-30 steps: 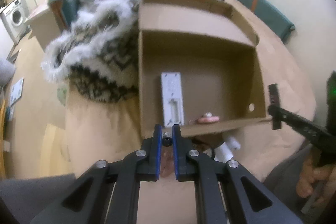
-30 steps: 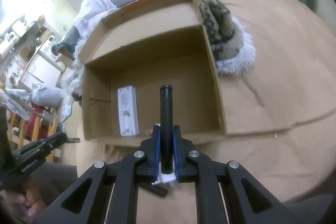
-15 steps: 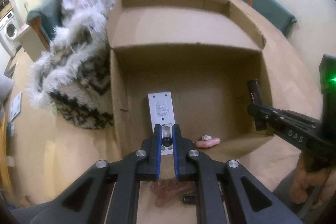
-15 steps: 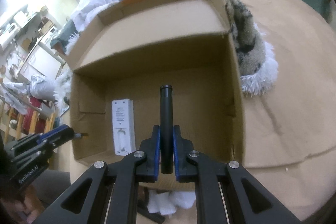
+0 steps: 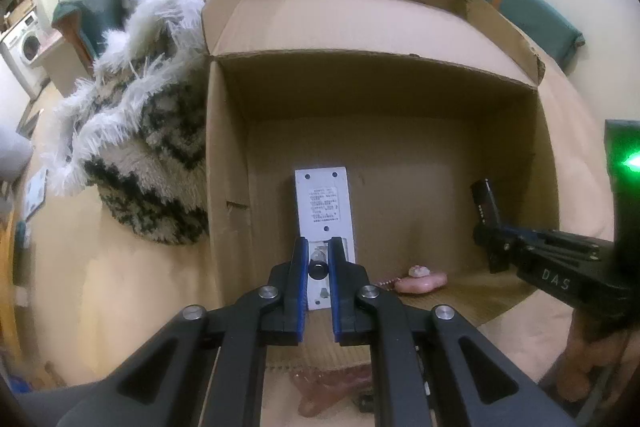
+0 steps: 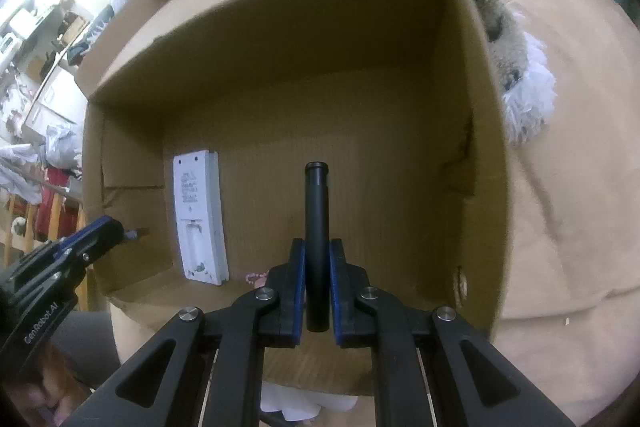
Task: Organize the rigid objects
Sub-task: 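Carry both held items into the box and open both grippers, then withdraw both grippers from the box and move them to the items beside it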
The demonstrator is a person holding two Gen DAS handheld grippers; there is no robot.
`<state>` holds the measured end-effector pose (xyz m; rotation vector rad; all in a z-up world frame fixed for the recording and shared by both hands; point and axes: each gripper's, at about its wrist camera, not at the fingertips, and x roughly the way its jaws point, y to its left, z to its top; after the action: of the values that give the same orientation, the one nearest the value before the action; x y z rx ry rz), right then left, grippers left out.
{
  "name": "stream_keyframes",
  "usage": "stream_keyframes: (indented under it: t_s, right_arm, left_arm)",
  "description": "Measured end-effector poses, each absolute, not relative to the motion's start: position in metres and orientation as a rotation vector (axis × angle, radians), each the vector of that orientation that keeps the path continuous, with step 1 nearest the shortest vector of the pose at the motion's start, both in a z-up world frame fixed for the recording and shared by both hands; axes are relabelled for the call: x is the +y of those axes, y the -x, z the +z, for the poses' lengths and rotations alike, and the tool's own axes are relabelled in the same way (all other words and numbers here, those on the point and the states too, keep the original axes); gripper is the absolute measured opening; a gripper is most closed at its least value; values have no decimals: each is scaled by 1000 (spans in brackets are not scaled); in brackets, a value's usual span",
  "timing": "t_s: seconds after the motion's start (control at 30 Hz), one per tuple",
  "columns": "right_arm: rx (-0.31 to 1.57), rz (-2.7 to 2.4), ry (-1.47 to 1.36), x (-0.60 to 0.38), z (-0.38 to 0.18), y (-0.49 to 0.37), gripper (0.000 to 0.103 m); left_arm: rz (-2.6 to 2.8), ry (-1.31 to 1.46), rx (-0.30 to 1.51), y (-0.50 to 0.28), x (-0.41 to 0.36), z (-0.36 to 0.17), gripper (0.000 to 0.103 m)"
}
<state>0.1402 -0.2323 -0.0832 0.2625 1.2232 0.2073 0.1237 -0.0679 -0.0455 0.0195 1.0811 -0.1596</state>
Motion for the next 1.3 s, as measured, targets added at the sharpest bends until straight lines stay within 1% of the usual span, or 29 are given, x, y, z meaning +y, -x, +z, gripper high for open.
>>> stream_keyframes:
  t_s: [0.3,0.67,0.73,0.77,0.8,0.83,0.87,0.9,0.97,1.0,1.03,1.07,1.1,1.13,1.17,1.3]
  right_arm:
    - [1254,210,-228,-222,-92,-138,12]
    - [1246,219,-222,-219,-93,-137,12]
    - [1245,219,-229,-220,-93,-137,12]
    - [1242,217,-233,-220,-93,-138,12]
    - [1239,217,-235,-222,-92,-137,12]
    - [1236,219,-239,-223,-91,-137,12]
    - [1231,223,-245,-224,-90,-137,12]
    - [1225,227,-250,-224,-89,-137,12]
    - [1212,232,-254,-224,-87,-138,12]
    - [1206,232,-257,-224,-86,-138,14]
    - [1198,233,-265,-225,-84,-138,22]
    - [1186,239,-278,-227,-82,-138,36]
    - [1173,244,-292,-228,-79,-138,45]
    - [1157,250,-307,-229,-76,-139,66]
    - [1132,257,-321,-231,-71,-138,72]
    - [1081,277,-345,-232,-60,-139,74]
  left_arm:
    - [-130,-28,1122,-130,-65,-74,9]
    - [-126,-17,1137,-132,-63,-78,9]
    - [-132,-16,1139,-130,-64,-77,11]
    - [-136,-16,1140,-130,-64,-77,17]
    - [-138,-16,1138,-129,-65,-76,29]
    - [-138,-14,1134,-130,-65,-75,36]
    - [-139,-9,1122,-129,-64,-73,51]
    - [-155,6,1112,-128,-64,-71,54]
    - [-156,9,1105,-128,-65,-67,58]
    - [-156,8,1102,-127,-65,-66,59]
    - [-155,8,1098,-127,-65,-64,59]
    - [-154,9,1096,-128,-64,-64,60]
    - [-152,10,1096,-127,-63,-63,60]
    - [-151,10,1096,-127,-63,-62,60]
    - [-149,9,1094,-127,-62,-61,60]
    - [-144,9,1086,-125,-60,-55,60]
